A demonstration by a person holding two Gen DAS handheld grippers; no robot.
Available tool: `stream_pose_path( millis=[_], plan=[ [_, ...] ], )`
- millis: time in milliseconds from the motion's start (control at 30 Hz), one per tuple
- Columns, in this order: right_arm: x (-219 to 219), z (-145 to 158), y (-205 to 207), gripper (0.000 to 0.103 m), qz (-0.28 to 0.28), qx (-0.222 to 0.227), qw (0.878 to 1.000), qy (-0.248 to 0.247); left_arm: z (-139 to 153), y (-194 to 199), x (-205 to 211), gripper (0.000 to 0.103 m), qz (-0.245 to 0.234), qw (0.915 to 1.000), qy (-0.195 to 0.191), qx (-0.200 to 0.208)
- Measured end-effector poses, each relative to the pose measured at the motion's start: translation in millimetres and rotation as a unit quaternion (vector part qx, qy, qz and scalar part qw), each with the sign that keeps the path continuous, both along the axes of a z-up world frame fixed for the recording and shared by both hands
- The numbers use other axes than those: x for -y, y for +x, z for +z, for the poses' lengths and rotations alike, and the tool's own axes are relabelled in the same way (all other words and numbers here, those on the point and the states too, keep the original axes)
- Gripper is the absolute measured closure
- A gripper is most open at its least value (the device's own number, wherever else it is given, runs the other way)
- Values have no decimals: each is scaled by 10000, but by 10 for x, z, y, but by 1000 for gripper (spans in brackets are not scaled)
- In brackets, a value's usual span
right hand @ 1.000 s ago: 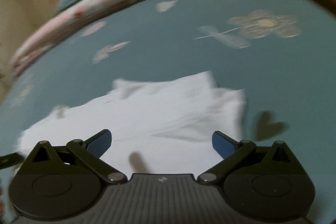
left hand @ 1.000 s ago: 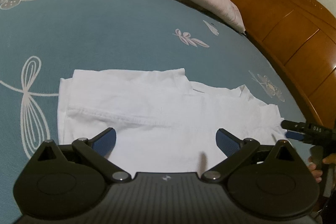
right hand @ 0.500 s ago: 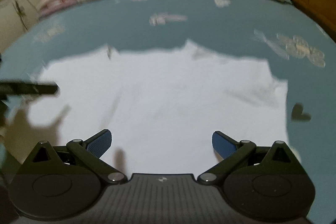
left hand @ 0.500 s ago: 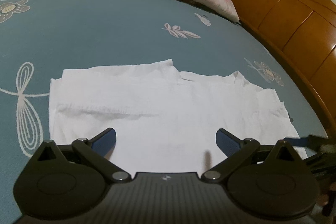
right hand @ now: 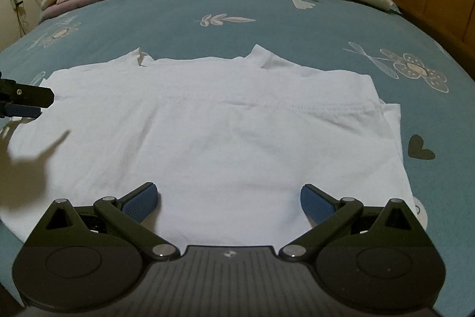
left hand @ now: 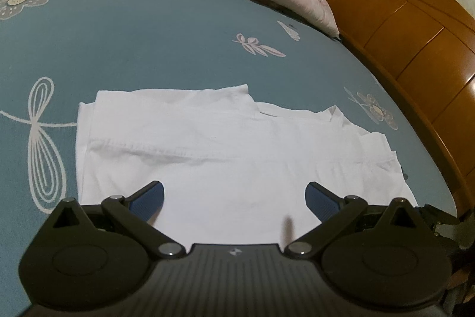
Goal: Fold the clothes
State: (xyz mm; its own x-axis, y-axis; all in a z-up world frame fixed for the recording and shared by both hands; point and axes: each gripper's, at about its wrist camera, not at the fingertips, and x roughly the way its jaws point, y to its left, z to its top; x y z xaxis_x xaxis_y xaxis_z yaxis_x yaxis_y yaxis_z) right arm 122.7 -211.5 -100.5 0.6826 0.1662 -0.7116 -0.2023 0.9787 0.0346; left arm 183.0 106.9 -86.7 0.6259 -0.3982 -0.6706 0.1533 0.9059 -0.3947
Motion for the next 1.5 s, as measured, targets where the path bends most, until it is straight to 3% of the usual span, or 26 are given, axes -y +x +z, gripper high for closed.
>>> stream_pose_path(
  millis=[133, 333, 400, 533, 633, 867, 967, 1133, 1367, 1500],
  plan=[
    [-12, -8, -68, 0, -113, 163, 9998, 2, 3, -2, -10, 2, -11, 10000, -54, -2],
    [-77, 134, -81, 0, -389, 29, 9992, -99, 27, -30, -29, 2, 6, 9999, -119, 36],
    [-113, 356, -140, 0, -395, 265, 9988, 116, 42, -46, -35, 2, 11, 9999, -137, 66],
    [-293, 968, -358, 0, -99, 1446, 9890, 289, 46, -45, -10, 2, 24, 10000, -45, 72],
    [-458, 1117, -433, 0, 217, 1756, 9840, 224, 63, -45, 20, 2, -8, 9999, 9, 108],
    [-857, 492, -438, 0, 833, 1007, 9913, -139, 91, -69, 50, 2, -50, 9998, 78, 166],
    [-940, 249, -433, 0, 877, 710, 9934, -183, 90, -77, 57, 2, -56, 9998, 111, 169],
    [-801, 86, -440, 0, 617, 358, 9974, -31, 89, -76, 58, 2, -59, 9998, 135, 153],
    [-514, 44, -581, 0, 323, 272, 9981, 450, 100, -97, 69, 2, -80, 9997, 131, 182],
    [-571, -24, -643, 0, 404, 458, 9980, 170, 91, -109, 65, 2, -90, 9997, 147, 183]
  ],
)
